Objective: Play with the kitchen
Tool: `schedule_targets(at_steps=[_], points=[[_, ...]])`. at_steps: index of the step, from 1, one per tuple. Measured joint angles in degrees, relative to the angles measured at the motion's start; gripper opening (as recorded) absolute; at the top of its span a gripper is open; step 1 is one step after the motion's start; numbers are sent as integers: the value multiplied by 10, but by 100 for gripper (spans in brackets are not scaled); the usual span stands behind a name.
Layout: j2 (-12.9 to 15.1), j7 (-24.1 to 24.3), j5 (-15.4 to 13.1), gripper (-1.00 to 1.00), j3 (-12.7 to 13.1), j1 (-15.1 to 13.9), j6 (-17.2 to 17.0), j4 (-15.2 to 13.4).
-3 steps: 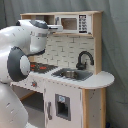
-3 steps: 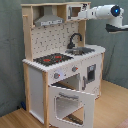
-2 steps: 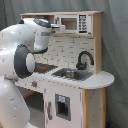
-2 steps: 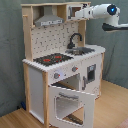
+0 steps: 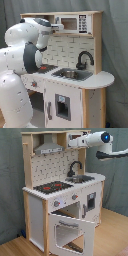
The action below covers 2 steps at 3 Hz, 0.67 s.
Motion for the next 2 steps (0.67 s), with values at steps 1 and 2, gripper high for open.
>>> schedule_targets(at_steps=[1,2], points=[[37,-2,-26,100,16,0,-16,34],[71,-2,-35,100,25,0,-43,61]])
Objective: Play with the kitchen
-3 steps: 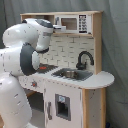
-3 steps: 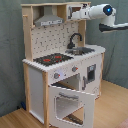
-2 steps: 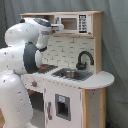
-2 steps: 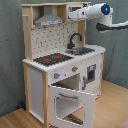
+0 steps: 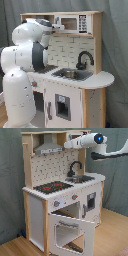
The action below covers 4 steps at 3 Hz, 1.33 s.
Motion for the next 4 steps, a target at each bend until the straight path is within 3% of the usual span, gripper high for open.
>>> schedule_targets(at_steps=[1,2,3,4], points=[[0,0,0,-100,0,0,0,0],[3,0,0,-100,4,0,-1,3],[-30,38,3,-100,1,0,13,-28],[-61,49,4,-100,-12,0,48,-61]])
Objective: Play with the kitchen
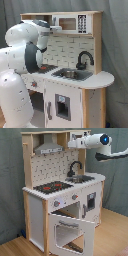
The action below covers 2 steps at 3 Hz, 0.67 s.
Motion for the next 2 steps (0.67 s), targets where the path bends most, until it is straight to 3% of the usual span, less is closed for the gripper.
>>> schedule_targets(at_steps=[2], points=[[-52,11,0,-100,-29,0,83,-57]])
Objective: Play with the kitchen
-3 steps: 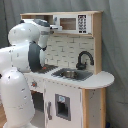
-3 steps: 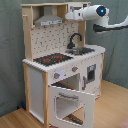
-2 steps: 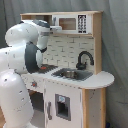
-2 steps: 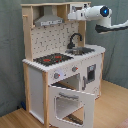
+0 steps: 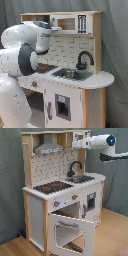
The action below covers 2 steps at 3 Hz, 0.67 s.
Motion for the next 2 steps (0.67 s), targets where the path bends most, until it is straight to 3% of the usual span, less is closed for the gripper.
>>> schedule_targets(at_steps=[2], points=[[-55,11,0,-100,-23,3,63,-50]])
